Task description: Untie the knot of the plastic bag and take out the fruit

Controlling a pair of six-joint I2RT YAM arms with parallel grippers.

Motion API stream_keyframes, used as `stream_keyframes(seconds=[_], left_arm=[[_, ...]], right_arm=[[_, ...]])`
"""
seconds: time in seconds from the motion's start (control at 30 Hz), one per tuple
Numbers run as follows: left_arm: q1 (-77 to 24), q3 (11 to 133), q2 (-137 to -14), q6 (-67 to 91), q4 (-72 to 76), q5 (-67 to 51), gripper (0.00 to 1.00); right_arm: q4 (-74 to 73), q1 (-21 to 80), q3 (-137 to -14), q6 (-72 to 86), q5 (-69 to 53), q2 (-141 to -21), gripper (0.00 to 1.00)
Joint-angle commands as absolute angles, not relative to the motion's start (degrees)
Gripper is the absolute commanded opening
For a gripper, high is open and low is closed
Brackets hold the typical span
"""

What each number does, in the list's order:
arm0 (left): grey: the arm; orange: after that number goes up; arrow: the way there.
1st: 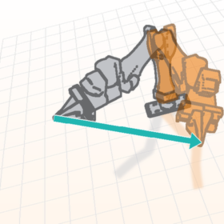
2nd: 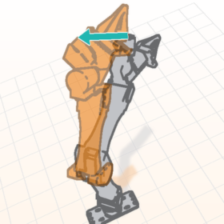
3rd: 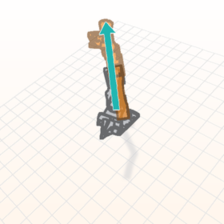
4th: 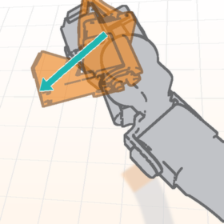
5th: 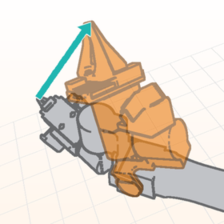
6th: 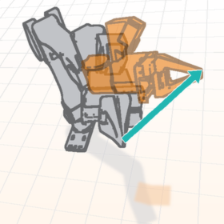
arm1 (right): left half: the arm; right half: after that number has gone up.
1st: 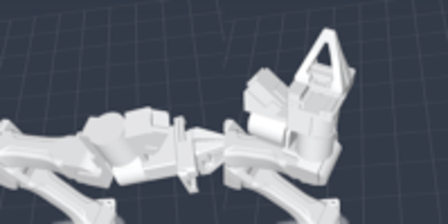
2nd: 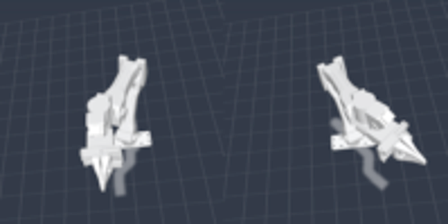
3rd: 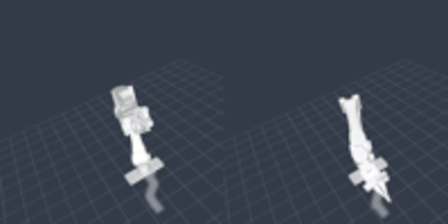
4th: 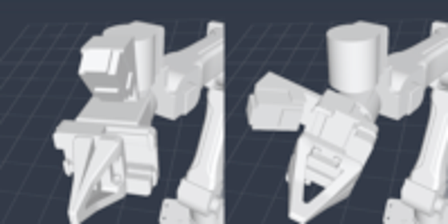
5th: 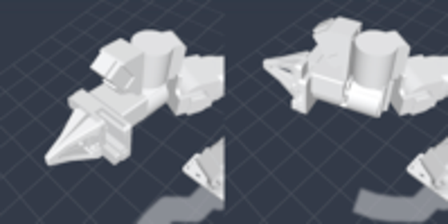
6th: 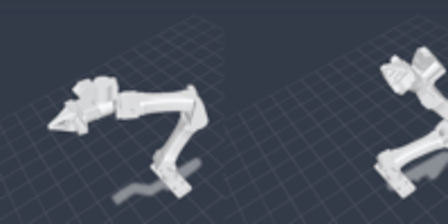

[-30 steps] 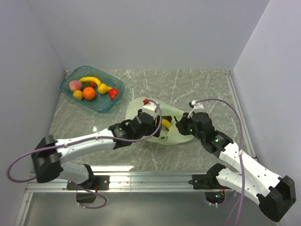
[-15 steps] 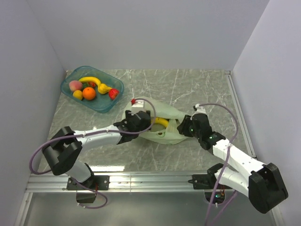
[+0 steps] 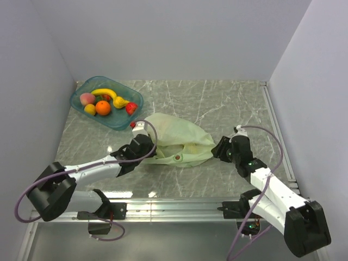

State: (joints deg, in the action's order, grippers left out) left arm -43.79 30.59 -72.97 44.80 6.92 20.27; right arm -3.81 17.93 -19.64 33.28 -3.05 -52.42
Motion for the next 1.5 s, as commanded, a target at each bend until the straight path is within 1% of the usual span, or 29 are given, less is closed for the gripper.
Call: stream_keyframes(seconds=[0.0,0.07,0.13,0.23,0.37,0.5,0.63,0.67,0.77,0.8,0.87,0.93,0.97,1.0,1.1,1.27,1.37,1.4,1.43,1.47], left_arm=[[-43.59,30.67,-69.09,41.67,13.36,11.97,0.01],[-43.68,31.11,-68.38,40.79,14.15,6.0,0.01],[-43.59,32.69,-67.77,40.25,13.28,1.43,0.01],[-43.59,33.48,-66.19,40.69,13.01,-1.05,0.01],[-43.59,34.98,-63.29,40.43,9.59,-0.18,0.01],[-43.59,36.82,-59.95,39.73,5.99,-0.18,0.0],[-43.68,39.46,-57.49,39.11,0.89,3.95,0.0],[-43.68,39.72,-56.78,38.94,-1.56,5.0,0.0],[-43.42,40.78,-53.36,38.5,-7.18,12.72,0.0],[-43.42,41.04,-51.96,38.41,-8.69,15.01,0.0],[-42.81,41.13,-50.63,38.58,-11.84,20.02,0.01],[-41.67,40.96,-48.96,39.02,-13.62,23.53,0.01],[-40.27,40.78,-48.52,39.63,-14.49,24.51,0.0],[-39.47,39.91,-47.73,39.81,-15.28,25.39,0.0],[-36.31,38.24,-47.81,40.96,-16.61,28.29,0.0],[-33.4,36.83,-52.2,43.59,-15.83,24.09,0.01],[-33.4,36.12,-51.34,42.2,-11.7,19.17,0.01],[-33.49,35.95,-50.72,41.67,-10.73,16.55,0.01],[-33.4,36.03,-50.02,41.14,-9.5,15.65,0.1],[-33.49,36.3,-48.7,40.26,-9.41,15.04,0.15]], right_arm=[[-5.26,20.73,-24.51,27.09,-3.87,-48.44,0.54],[-8.16,23.19,-27.67,24.97,-3.87,-47.47,0.54],[-10.01,28.02,-30.74,22.42,-2.64,-46.15,0.54],[-10.72,34.18,-34.61,19.69,-2.37,-45.61,0.54],[-10.2,37.09,-39.01,17.93,-5.36,-48.59,0.54],[-11.16,39.89,-43.06,17.23,-4.75,-52.73,0.59],[-11.6,42.8,-44.82,17.22,1.04,-55.8,0.61],[-12.3,42.72,-44.48,18.18,6.62,-56.94,0.61],[-11.34,41.76,-40.62,20.9,12.55,-59.14,0.56],[-11.42,40.88,-39.56,22.14,14.22,-59.93,0.52],[-11.86,37.9,-36.66,26.08,14.33,-61.95,0.49],[-11.34,36.04,-33.32,28.38,14.33,-62.58,0.44],[-11.08,35.08,-32.18,30.13,14.33,-62.49,0.42],[-10.73,33.07,-31.12,30.76,13.63,-62.32,0.37],[-9.85,27.8,-27.17,32.52,12.31,-61.09,0.28],[-9.84,27.51,-28.03,29.36,7.83,-57.75,0.26],[-10.63,29.96,-30.58,24.97,3.61,-55.12,0.35],[-11.33,31.01,-32.33,24.0,3.43,-54.24,0.42],[-12.9,33.81,-33.3,21.99,3.25,-52.49,0.48],[-13.79,34.97,-34.44,21.02,3.6,-51.77,0.57]])
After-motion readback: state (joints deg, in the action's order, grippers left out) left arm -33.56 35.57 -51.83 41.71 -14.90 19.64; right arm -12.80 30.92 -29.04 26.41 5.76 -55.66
